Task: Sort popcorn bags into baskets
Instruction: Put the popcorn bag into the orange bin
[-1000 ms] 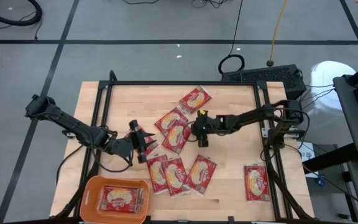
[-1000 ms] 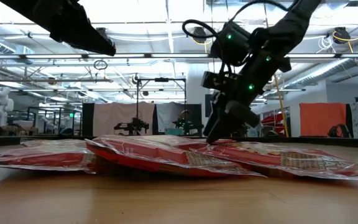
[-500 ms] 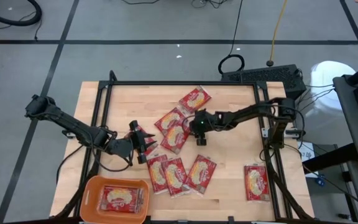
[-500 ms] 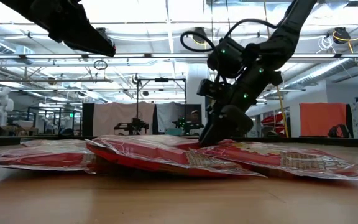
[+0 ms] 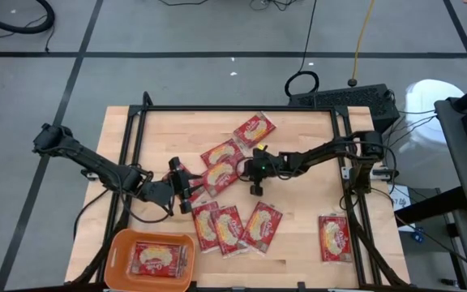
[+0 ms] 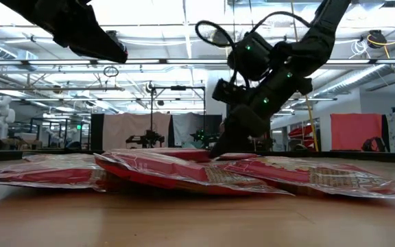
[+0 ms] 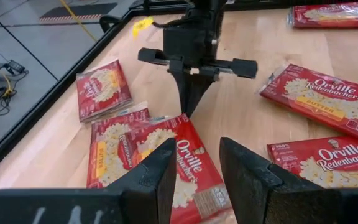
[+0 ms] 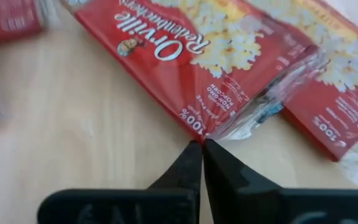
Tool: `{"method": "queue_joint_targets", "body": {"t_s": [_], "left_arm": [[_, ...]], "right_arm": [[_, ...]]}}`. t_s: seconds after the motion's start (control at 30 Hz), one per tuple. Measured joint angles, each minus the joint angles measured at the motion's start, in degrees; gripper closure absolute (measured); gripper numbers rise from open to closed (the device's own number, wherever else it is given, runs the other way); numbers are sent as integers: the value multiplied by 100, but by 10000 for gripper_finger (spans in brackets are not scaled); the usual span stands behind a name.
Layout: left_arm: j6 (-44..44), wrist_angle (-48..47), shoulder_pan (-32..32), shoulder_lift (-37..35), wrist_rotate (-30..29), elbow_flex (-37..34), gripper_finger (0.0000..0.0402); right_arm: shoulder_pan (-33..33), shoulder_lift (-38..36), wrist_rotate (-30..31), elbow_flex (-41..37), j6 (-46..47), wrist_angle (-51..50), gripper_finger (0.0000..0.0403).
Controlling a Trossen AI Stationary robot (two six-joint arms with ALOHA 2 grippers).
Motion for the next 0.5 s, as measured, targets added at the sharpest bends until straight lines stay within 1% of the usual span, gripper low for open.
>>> {"method": "queue_joint_targets", "body": {"t_s": [0.13,0.2,0.27,0.4,0.5], "left_arm": [[-7,13,0,142,-18,2,275],[-47,16,0,263,-40,2,275],[-63,45,4,431,-49,2,275],[18,219,4,781,-62,2,273],[46,418,11,1050,-60,2,261]], "right_arm": [[191,-2,51,0,585,367,402],[292,-2,220,0,1016,557,402],[409,-2,585,0,1407,734,403],[650,-9,1263,0,1768,1117,403],[761,-11,1683,0,2091,1320,403]]}}
